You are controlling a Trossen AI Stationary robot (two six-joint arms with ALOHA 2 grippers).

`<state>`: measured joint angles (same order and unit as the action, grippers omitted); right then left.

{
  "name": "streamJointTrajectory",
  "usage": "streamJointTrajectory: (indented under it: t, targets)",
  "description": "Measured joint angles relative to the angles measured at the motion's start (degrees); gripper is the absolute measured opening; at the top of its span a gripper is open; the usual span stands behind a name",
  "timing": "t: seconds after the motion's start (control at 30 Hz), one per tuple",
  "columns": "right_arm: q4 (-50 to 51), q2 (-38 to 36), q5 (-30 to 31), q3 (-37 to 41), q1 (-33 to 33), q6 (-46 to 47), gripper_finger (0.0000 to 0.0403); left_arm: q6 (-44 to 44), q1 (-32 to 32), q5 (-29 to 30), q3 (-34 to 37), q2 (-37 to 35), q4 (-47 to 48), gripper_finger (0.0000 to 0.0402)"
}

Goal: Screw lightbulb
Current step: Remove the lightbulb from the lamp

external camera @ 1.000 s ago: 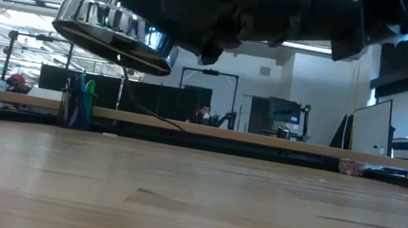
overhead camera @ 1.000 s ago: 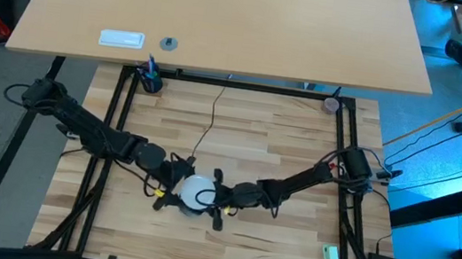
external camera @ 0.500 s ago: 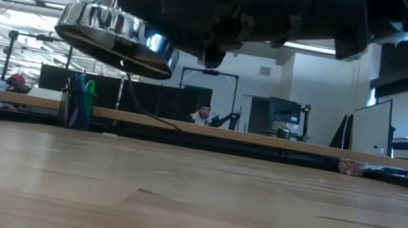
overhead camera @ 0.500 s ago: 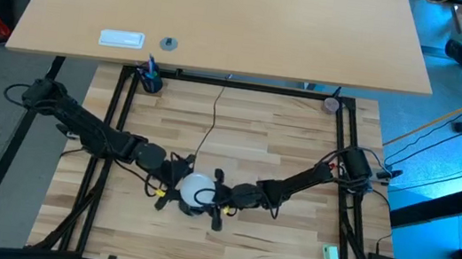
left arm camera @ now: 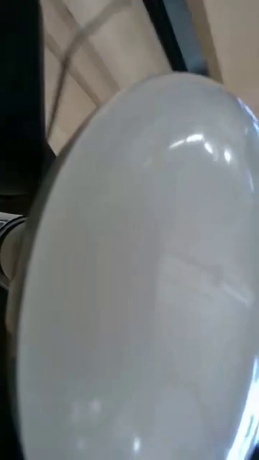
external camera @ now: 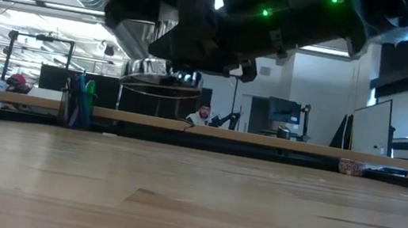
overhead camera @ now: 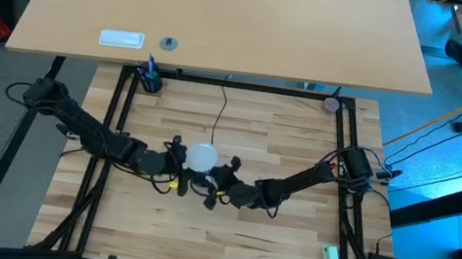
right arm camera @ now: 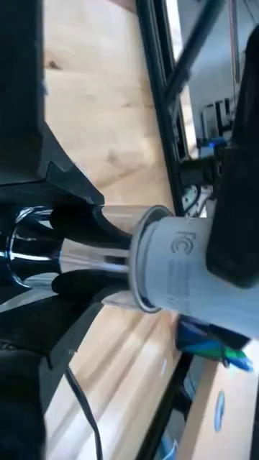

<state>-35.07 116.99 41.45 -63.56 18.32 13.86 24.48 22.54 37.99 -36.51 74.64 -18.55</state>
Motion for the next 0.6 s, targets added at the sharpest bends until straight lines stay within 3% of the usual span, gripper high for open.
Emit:
streamJointTrajectory:
  t: [0.07, 0.17, 0.3, 0.43, 0.6]
  targets:
    - [1.36, -0.05, 0.57, -0.69, -0.04, -0.01, 0.017, 1.7, 0.38, 3.34, 0.0, 0.32, -0.39, 0.0147]
    - [2.73, -0.05, 0.44, -1.38, -0.06, -0.17, 0.017, 1.38, 0.39, 3.65, 0.0, 0.36, -0.31, 0.0147]
    - [4.14, -0.02, -0.41, -1.2, -0.08, -1.23, 0.017, 2.27, 0.46, 3.47, -0.02, 0.3, 0.05, 0.0214]
    - [4.72, 0.24, -2.68, -1.15, 0.0, -1.5, 0.017, 3.14, 0.35, -5.2, -0.02, -1.85, 5.01, 0.0284]
    - [1.31, -0.22, -12.61, -1.15, 0.01, -2.83, 0.017, 1.61, 1.94, -12.82, -0.13, -8.11, 13.56, 0.0317]
